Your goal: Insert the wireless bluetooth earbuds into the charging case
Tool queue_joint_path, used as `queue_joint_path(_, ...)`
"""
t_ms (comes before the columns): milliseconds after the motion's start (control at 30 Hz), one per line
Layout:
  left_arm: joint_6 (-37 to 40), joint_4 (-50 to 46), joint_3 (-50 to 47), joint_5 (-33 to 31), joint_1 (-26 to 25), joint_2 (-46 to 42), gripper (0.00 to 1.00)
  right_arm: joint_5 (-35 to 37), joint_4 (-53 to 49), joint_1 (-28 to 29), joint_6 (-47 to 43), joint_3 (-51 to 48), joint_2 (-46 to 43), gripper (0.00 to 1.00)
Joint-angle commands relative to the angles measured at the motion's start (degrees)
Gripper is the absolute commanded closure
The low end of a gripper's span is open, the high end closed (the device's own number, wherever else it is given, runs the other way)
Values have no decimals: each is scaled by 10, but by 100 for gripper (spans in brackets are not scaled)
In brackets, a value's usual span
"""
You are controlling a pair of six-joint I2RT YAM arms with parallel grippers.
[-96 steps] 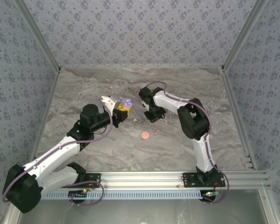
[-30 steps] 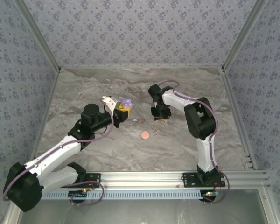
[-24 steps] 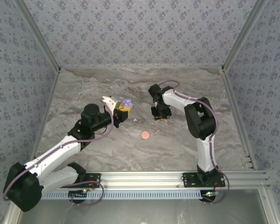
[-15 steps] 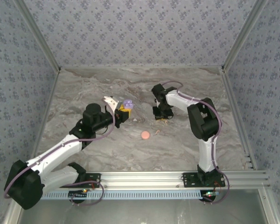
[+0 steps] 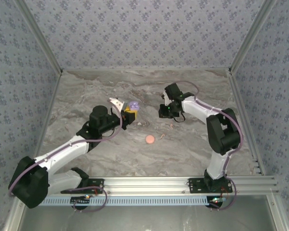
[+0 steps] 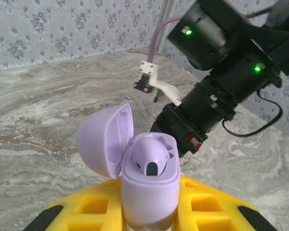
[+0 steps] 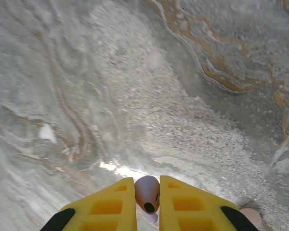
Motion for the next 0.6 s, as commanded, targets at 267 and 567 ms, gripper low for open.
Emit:
queue_joint_path(267,-45,84,-11,-35,-3,26,77,-108,97,-10,21,-33,-135,83)
queue_joint_path(567,-68,132,-16,-25,-5,43,77,-187,139,-7,43,-24,-197,82)
